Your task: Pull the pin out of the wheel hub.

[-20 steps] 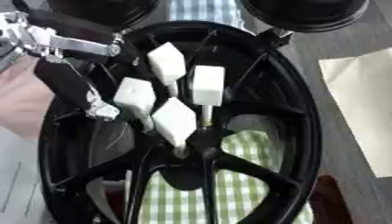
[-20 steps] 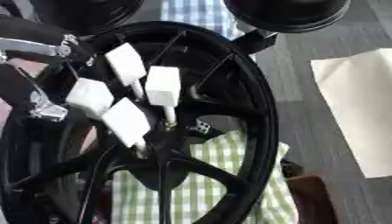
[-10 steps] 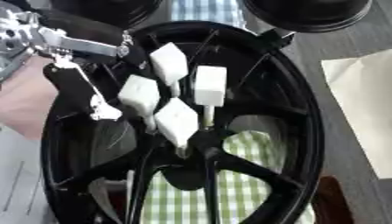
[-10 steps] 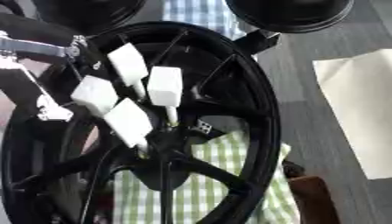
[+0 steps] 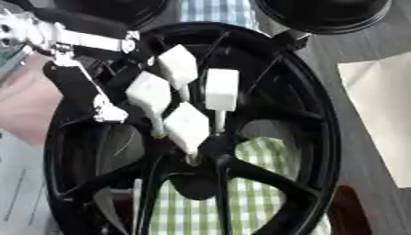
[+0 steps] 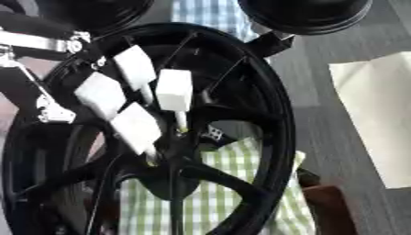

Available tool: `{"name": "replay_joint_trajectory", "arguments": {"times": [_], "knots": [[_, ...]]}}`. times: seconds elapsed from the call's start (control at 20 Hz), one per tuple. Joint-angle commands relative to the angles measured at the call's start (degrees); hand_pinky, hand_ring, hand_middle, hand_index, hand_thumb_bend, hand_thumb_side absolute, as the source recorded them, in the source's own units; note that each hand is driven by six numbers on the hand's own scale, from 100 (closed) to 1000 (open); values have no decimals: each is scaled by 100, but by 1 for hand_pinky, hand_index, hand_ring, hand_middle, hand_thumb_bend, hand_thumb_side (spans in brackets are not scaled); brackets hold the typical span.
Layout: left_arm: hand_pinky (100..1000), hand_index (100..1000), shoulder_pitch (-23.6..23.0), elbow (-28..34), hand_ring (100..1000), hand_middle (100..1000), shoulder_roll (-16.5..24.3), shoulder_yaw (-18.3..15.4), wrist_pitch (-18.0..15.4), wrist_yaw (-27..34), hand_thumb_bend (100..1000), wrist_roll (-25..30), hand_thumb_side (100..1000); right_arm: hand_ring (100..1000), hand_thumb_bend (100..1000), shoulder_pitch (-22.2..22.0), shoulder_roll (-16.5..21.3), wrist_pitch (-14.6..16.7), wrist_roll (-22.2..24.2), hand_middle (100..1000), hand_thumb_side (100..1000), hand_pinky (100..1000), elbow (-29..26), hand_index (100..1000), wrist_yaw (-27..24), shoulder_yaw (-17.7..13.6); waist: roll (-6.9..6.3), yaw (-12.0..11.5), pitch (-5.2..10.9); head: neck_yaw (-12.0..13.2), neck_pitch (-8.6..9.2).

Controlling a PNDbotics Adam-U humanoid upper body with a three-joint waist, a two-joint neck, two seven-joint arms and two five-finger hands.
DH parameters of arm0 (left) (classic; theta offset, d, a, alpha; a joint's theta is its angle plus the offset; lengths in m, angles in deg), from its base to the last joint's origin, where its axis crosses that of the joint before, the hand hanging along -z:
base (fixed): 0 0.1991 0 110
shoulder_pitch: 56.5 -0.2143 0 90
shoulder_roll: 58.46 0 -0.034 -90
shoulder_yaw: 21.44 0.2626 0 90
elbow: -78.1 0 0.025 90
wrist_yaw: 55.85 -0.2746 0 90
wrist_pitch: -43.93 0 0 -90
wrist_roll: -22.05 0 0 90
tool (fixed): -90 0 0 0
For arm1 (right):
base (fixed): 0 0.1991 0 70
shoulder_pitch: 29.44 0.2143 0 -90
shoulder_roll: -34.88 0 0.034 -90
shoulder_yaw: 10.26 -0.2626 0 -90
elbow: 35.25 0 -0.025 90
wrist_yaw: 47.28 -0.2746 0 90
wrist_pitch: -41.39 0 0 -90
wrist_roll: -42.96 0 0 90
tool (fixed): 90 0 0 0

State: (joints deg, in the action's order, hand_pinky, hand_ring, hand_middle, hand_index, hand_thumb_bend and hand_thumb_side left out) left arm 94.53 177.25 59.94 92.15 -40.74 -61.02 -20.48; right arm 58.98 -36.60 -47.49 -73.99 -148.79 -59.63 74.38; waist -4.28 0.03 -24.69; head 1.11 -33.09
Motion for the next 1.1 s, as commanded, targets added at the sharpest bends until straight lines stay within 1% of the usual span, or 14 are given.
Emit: {"name": "replay_joint_trajectory", "arguments": {"times": [0.05,0.3,0.45,0.65,0.75,0.85,1.0,1.1], "knots": [[723,324,103,192,452,197,209,-419,183,225,100,-272,247,538,100,-8,82,9,-48,606,752,816,-106,657,-33,-99,-27,-17,378,-17,44],[724,314,178,212,440,180,239,-1150,370,426,100,-742,268,539,100,-47,82,47,-77,606,748,816,-106,656,-14,-134,-5,-104,399,-81,31],[728,319,-7,49,441,181,446,-1611,424,455,100,-1027,278,539,100,-70,86,82,-94,606,744,816,-106,656,8,-162,7,-170,406,-125,30],[733,332,-554,-334,445,187,867,-2208,447,420,100,-1394,279,539,100,-87,71,140,-144,606,740,816,-106,655,47,-226,29,-261,371,-192,64],[736,339,-846,-534,447,190,989,-2455,445,398,100,-1575,280,539,100,-94,47,159,-180,606,740,816,-106,655,60,-258,49,-304,342,-236,88],[740,343,-1138,-687,447,190,1008,-2683,427,354,100,-1755,286,538,100,-101,22,169,-209,606,740,816,-106,655,68,-277,71,-336,321,-276,105],[744,352,-1562,-842,449,195,928,-3035,406,239,100,-2016,293,538,100,-126,-16,177,-252,606,741,816,-106,655,83,-308,110,-385,294,-339,125],[755,373,-1845,-887,463,215,856,-3241,391,120,100,-2190,295,538,100,-138,-39,182,-282,606,740,815,-106,655,91,-328,128,-413,285,-359,141]]}}
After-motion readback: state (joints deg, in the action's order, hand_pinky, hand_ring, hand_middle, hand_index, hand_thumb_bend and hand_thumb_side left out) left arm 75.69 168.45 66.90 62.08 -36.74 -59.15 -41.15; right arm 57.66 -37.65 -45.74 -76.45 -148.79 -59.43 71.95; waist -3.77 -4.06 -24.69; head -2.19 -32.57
